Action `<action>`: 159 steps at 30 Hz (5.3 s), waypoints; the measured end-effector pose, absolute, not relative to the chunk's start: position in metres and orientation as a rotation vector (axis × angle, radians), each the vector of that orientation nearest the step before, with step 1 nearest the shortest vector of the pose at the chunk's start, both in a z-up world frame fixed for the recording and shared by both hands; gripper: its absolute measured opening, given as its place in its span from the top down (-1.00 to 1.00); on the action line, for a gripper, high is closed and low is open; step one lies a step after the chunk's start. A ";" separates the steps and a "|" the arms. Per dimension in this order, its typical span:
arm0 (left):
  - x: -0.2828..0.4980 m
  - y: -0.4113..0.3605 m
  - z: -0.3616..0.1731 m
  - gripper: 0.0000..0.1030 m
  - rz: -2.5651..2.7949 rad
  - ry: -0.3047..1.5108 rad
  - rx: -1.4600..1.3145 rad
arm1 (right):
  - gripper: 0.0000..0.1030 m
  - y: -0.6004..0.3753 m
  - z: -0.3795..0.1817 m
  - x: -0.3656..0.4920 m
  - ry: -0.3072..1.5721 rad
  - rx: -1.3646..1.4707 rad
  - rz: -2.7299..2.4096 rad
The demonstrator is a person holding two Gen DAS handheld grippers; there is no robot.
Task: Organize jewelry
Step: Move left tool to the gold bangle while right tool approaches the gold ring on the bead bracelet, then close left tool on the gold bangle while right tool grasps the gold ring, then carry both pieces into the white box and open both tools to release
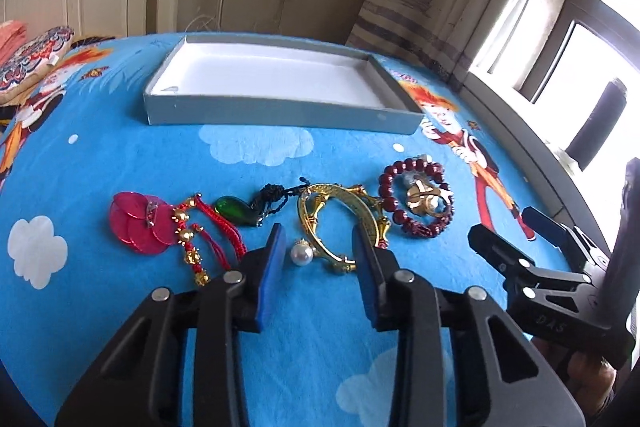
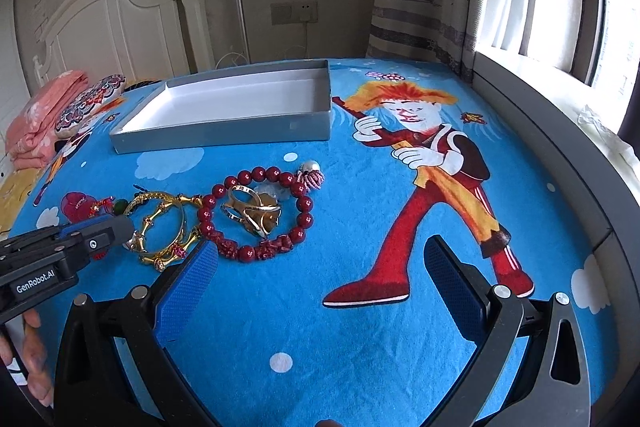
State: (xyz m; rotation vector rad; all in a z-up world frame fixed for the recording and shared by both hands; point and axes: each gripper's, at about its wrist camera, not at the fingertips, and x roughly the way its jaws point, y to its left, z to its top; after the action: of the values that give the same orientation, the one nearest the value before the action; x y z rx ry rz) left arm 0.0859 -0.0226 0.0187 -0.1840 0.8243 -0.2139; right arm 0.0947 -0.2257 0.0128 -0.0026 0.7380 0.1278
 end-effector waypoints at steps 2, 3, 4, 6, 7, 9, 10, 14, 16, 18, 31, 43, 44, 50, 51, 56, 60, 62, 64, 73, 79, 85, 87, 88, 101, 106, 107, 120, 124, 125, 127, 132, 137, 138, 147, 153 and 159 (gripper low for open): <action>0.093 -0.024 0.013 0.43 -0.216 0.844 -0.190 | -0.87 -0.222 0.013 0.099 0.733 -0.018 0.128; 0.096 -0.025 0.011 0.46 -0.217 0.849 -0.194 | -0.87 -0.220 0.014 0.101 0.731 -0.028 0.127; 0.097 -0.024 0.009 0.49 -0.217 0.852 -0.198 | -0.87 -0.218 0.015 0.103 0.728 -0.039 0.128; 0.099 -0.024 0.008 0.58 -0.220 0.853 -0.202 | -0.87 -0.213 0.016 0.107 0.727 -0.068 0.137; 0.100 -0.024 0.007 0.67 -0.216 0.854 -0.200 | -0.87 -0.209 0.016 0.109 0.725 -0.085 0.141; 0.101 -0.023 0.006 0.74 -0.213 0.855 -0.201 | -0.80 -0.203 0.016 0.113 0.726 -0.115 0.154; 0.101 -0.022 0.006 0.74 -0.216 0.854 -0.206 | -0.72 -0.201 0.015 0.115 0.730 -0.125 0.165; 0.099 -0.020 0.006 0.78 -0.218 0.847 -0.212 | -0.38 -0.195 0.009 0.120 0.759 -0.143 0.202; 0.098 -0.019 0.007 0.81 -0.218 0.843 -0.214 | -0.23 -0.194 0.008 0.121 0.768 -0.139 0.221; 0.097 -0.018 0.008 0.83 -0.219 0.838 -0.215 | -0.10 -0.195 0.008 0.120 0.770 -0.130 0.239; 0.092 -0.012 0.011 0.91 -0.220 0.813 -0.232 | 0.73 -0.207 0.011 0.114 0.749 -0.053 0.290; 0.095 -0.008 0.002 0.90 -0.180 0.838 -0.218 | 0.78 -0.213 0.016 0.107 0.720 -0.027 0.283; 0.095 -0.009 0.002 0.92 -0.176 0.837 -0.209 | 0.80 -0.213 0.017 0.107 0.718 -0.024 0.283; 0.093 -0.006 0.007 0.92 -0.179 0.818 -0.217 | 0.95 -0.216 0.026 0.105 0.693 -0.016 0.286; 0.092 -0.005 0.008 0.92 -0.181 0.815 -0.220 | 0.95 -0.216 0.027 0.104 0.689 -0.016 0.284; 0.092 -0.004 0.016 0.93 -0.179 0.795 -0.219 | 0.93 -0.215 0.027 0.105 0.720 -0.032 0.290; 0.090 -0.004 0.016 0.93 -0.182 0.793 -0.220 | 0.55 -0.212 0.031 0.100 0.711 -0.059 0.272; 0.091 -0.004 0.016 0.93 -0.184 0.795 -0.222 | -0.60 -0.210 0.032 0.097 0.699 -0.053 0.288; 0.091 -0.004 0.017 0.93 -0.187 0.793 -0.222 | -0.61 -0.207 0.035 0.091 0.668 -0.067 0.290; 0.091 -0.003 0.016 0.93 -0.186 0.793 -0.224 | 0.20 -0.189 0.014 0.114 0.770 -0.091 0.333; 0.091 -0.002 0.015 0.93 -0.186 0.794 -0.225 | 0.52 -0.178 0.007 0.119 0.794 -0.113 0.362; 0.091 -0.002 0.016 0.93 -0.185 0.790 -0.228 | 0.53 -0.186 0.013 0.116 0.770 -0.088 0.355; 0.092 -0.003 0.017 0.93 -0.186 0.786 -0.226 | 0.53 -0.187 0.017 0.115 0.762 -0.082 0.357; 0.092 -0.003 0.017 0.93 -0.187 0.784 -0.226 | 0.53 -0.187 0.020 0.115 0.757 -0.080 0.357; 0.104 -0.001 0.044 0.93 -0.196 0.734 -0.221 | 0.54 -0.195 0.041 0.121 0.716 -0.055 0.338; 0.113 0.004 0.054 0.93 -0.187 0.718 -0.227 | 0.54 -0.195 0.052 0.132 0.699 -0.050 0.329; 0.117 0.007 0.057 0.93 -0.183 0.714 -0.229 | 0.54 -0.194 0.054 0.135 0.695 -0.049 0.327; 0.170 0.024 0.084 0.93 -0.139 0.679 -0.227 | 0.54 -0.179 0.077 0.199 0.669 0.008 0.295; 0.194 0.034 0.086 0.93 -0.106 0.684 -0.239 | 0.54 -0.172 0.076 0.223 0.673 0.022 0.281; 0.199 0.037 0.085 0.93 -0.099 0.688 -0.243 | 0.54 -0.171 0.076 0.228 0.677 0.022 0.277; 0.209 0.041 0.082 0.93 -0.084 0.697 -0.251 | 0.54 -0.168 0.073 0.239 0.683 0.024 0.265; 0.232 0.050 0.069 0.92 -0.047 0.733 -0.259 | 0.54 -0.161 0.057 0.259 0.721 0.001 0.239; 0.247 0.054 0.051 0.92 -0.023 0.776 -0.258 | 0.58 -0.162 0.043 0.268 0.754 -0.007 0.220; 0.249 0.054 0.048 0.92 -0.020 0.782 -0.257 | 0.58 -0.162 0.041 0.268 0.761 -0.008 0.219; 0.254 0.056 0.032 0.90 -0.013 0.822 -0.265 | 0.44 -0.166 0.028 0.264 0.789 -0.016 0.197; 0.249 0.059 0.032 0.44 -0.005 0.824 -0.273 | -0.09 -0.177 0.031 0.249 0.766 -0.007 0.171; 0.231 0.068 0.039 0.41 -0.004 0.800 -0.294 | -0.25 -0.192 0.038 0.218 0.726 0.014 0.160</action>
State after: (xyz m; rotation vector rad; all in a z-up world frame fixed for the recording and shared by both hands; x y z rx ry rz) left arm 0.2313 0.0676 0.0390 -0.2939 0.8002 -0.0036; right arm 0.2181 -0.1916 0.0382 0.0138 0.7262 0.1604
